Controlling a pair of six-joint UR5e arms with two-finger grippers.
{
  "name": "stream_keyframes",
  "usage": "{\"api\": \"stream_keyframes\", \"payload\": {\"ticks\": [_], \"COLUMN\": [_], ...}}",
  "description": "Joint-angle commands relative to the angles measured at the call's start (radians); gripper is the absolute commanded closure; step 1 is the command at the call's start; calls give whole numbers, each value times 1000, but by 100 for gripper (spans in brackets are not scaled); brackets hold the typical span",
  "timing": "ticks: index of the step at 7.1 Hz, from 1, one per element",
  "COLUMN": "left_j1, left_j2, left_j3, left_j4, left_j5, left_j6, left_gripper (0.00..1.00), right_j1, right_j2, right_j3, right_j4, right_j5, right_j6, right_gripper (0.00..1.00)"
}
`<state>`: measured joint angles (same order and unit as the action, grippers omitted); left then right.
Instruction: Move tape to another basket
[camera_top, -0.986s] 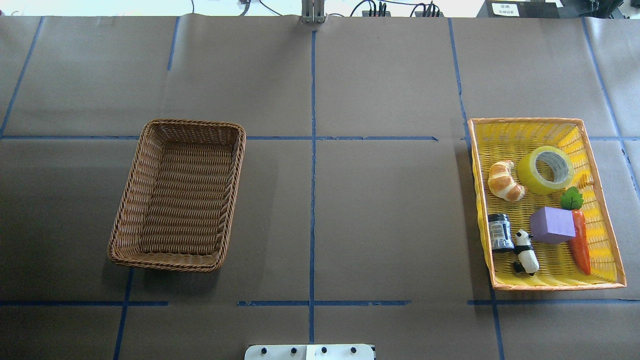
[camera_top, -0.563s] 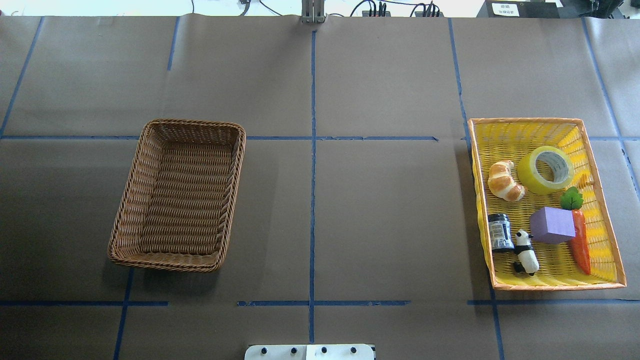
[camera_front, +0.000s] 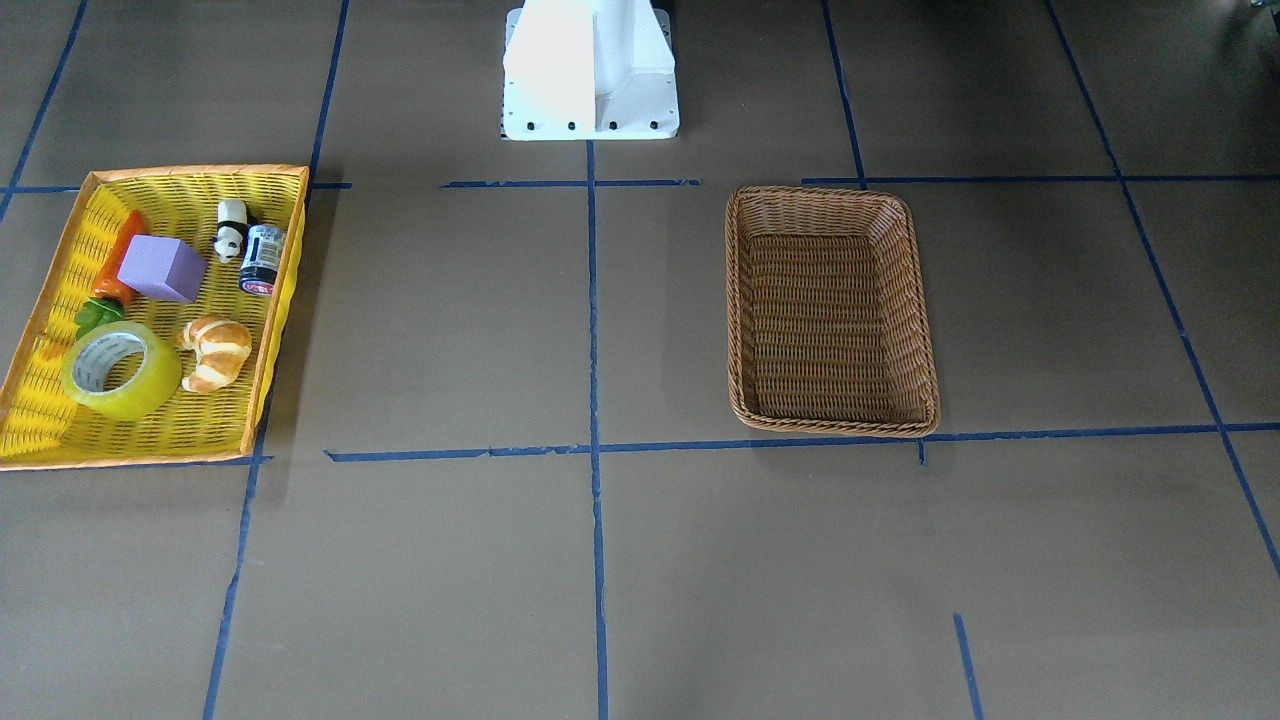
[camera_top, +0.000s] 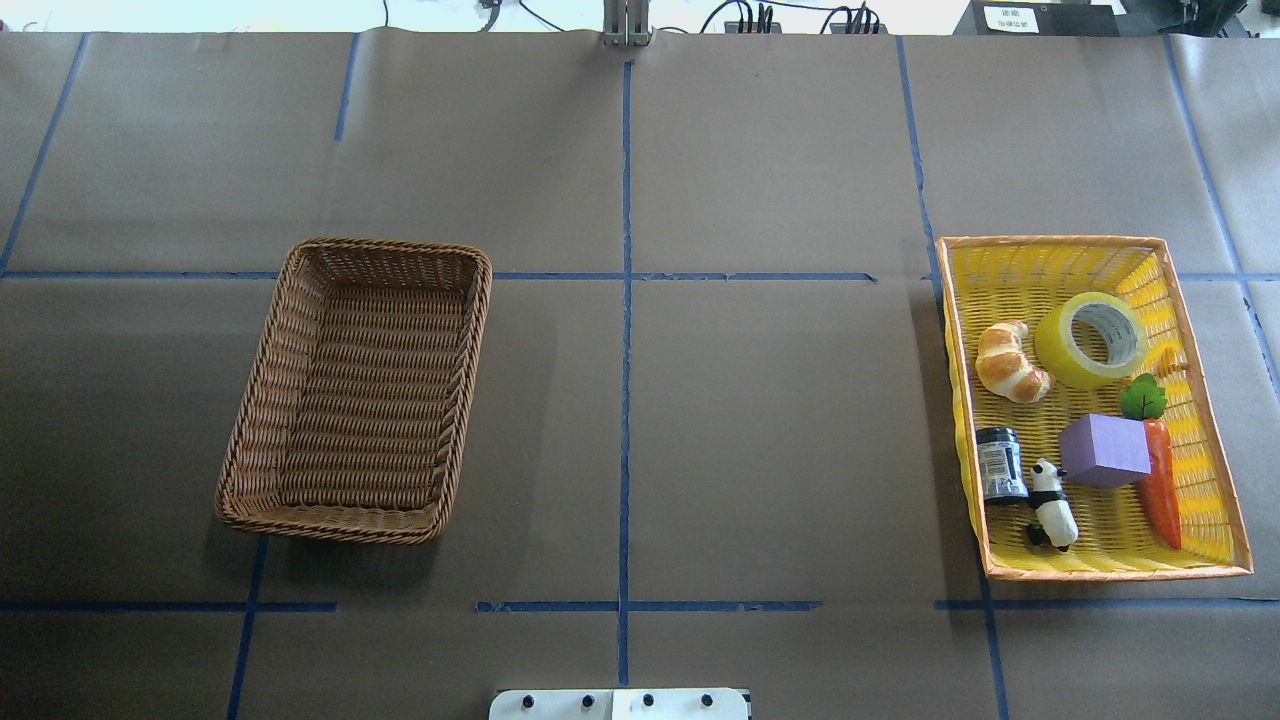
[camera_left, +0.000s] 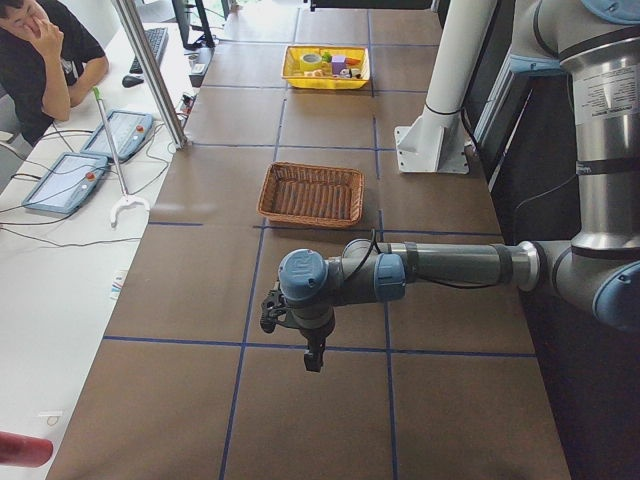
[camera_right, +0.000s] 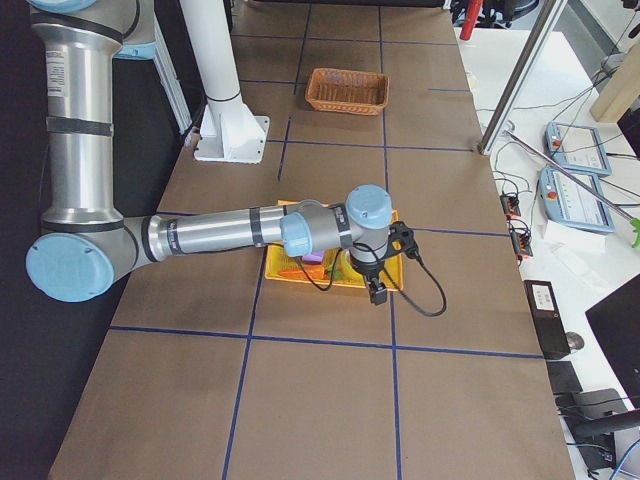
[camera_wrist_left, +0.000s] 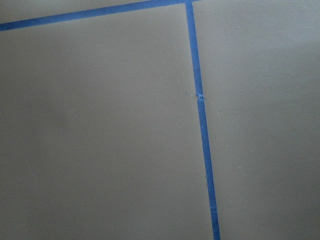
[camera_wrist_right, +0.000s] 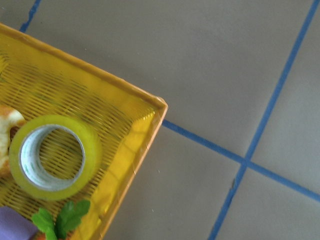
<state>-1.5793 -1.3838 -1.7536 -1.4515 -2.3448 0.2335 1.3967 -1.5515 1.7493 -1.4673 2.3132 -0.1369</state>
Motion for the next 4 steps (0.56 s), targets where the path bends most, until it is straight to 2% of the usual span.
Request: {"api": "stream_keyframes", "payload": {"ticks": [1,4], "left_j1": [1,1], "left_j2": [0,0], "left_j3": [0,0], "left_j4": [-1,-3], "left_j5": [-4,-4], "left_j6": [1,1], "left_gripper": [0,0], "right_j1": [-132,-225], "right_j2": [96,149], "right_j3": [-68,-117], "right_j4": [15,65], "right_j5": [-20,-31], "right_j6": [86,169], "right_gripper": [0,0]}}
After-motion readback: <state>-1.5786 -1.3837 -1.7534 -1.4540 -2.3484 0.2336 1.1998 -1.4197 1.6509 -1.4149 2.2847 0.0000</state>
